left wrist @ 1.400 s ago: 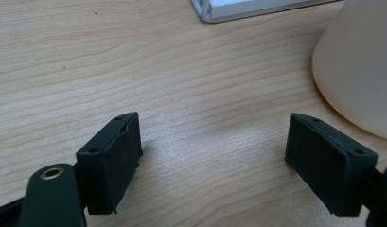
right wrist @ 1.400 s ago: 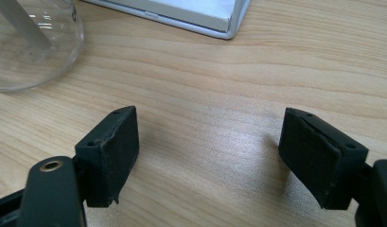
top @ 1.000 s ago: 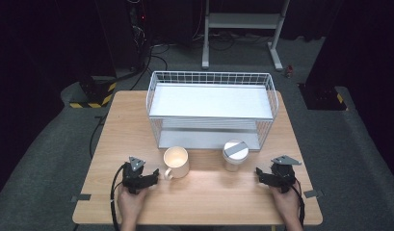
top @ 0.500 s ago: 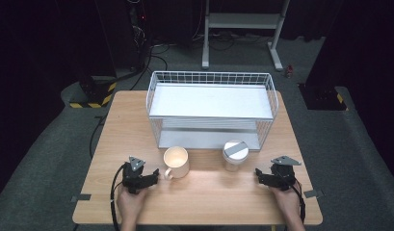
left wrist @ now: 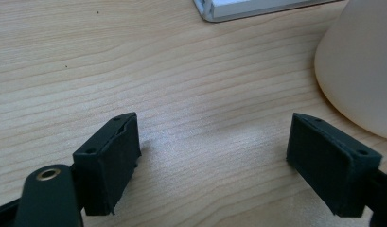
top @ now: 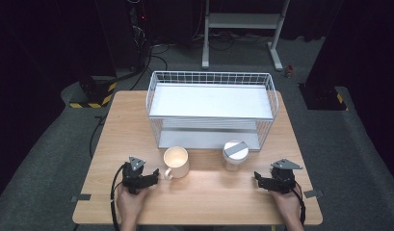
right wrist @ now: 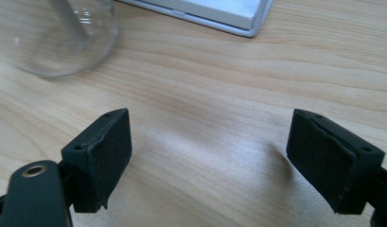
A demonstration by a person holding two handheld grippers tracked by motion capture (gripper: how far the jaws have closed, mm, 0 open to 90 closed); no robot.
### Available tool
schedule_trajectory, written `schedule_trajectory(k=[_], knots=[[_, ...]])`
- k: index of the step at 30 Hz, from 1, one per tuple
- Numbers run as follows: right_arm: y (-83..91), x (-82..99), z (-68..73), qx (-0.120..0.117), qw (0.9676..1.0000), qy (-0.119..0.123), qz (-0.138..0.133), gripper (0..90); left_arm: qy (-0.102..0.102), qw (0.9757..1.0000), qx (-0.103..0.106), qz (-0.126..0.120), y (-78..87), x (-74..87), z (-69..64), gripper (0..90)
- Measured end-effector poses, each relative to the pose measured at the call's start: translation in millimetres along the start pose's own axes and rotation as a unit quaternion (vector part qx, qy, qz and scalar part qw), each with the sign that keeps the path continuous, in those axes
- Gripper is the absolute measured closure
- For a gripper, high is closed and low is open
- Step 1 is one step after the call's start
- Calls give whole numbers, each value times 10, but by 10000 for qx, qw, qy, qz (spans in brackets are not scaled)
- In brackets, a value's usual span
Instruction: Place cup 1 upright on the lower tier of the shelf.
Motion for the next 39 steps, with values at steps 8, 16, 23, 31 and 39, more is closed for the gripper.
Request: schedule_trajectory(k=[8, 16, 23, 31, 39], knots=[[53, 15, 114, -92, 9999, 42, -77, 160, 12, 10000, -20, -8, -4, -3, 5, 172], [84, 3, 283, -268, 9993, 221, -170, 155, 27, 10000, -25, -3, -6, -2, 6, 168], [83, -58, 431, -435, 9981, 366, -240, 148, 30, 10000, -25, -2, -5, -2, 6, 167], [49, -228, 594, -624, 9964, 456, -352, 144, 37, 10000, -24, -6, -6, -2, 7, 167], [-30, -405, 677, -651, 9951, 624, -401, 135, 35, 10000, -19, 5, -5, -1, 8, 167]])
Point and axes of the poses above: each handheld gripper's, and its own axes: y roughly backward along the jaws, x roughly out of its underside, z roughly to its left, the point moved 10 cm from there along -y, roughly forward along the jaws, and after that the axes turned 7 degrees about y, right-handed, at the moved point
